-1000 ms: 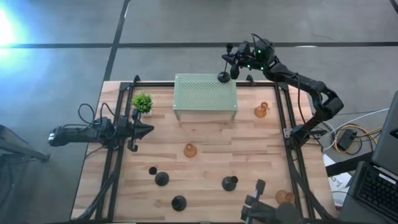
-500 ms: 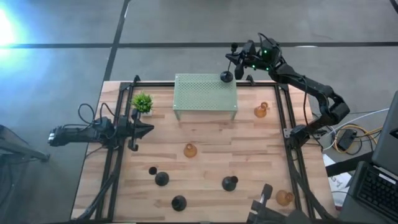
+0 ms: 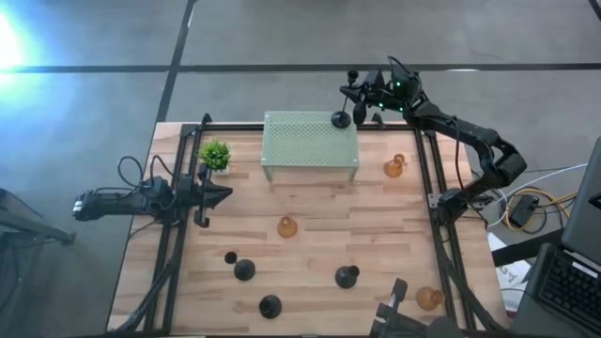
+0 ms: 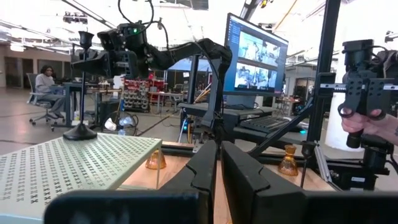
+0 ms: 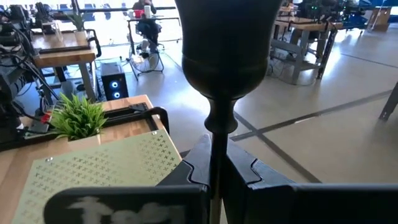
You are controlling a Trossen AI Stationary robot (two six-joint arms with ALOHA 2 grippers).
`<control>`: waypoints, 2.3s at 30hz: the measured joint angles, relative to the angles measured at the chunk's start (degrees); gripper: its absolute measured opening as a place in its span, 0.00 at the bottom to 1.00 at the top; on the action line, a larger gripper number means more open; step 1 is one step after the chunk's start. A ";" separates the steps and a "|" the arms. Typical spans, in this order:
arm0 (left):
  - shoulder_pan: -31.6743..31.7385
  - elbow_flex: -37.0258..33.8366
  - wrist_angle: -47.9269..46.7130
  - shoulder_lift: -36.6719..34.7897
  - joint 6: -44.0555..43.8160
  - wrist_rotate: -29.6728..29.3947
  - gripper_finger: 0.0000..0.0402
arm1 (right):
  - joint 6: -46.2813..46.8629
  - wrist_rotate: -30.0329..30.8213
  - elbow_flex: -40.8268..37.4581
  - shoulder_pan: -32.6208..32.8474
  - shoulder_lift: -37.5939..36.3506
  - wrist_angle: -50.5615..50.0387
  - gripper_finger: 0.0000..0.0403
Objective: Pick & Place candle stick holders
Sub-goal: Put the black candle holder on the top right of the shelf
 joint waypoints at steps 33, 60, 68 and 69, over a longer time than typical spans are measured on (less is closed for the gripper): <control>0.02 0.02 0.00 0.00 -0.11 -0.44 0.07 | -0.94 -0.11 1.70 0.42 0.01 -3.13 0.02; 0.00 0.02 0.46 -0.02 0.04 -0.77 0.07 | -1.99 -0.42 1.97 1.18 0.04 -2.82 0.02; 0.02 0.02 0.51 0.00 0.32 -0.94 0.07 | -1.99 -0.42 2.40 1.27 0.05 -2.87 0.02; 0.02 0.02 0.59 0.00 0.55 -0.94 0.07 | -2.11 -0.42 2.31 1.27 0.05 -2.82 0.02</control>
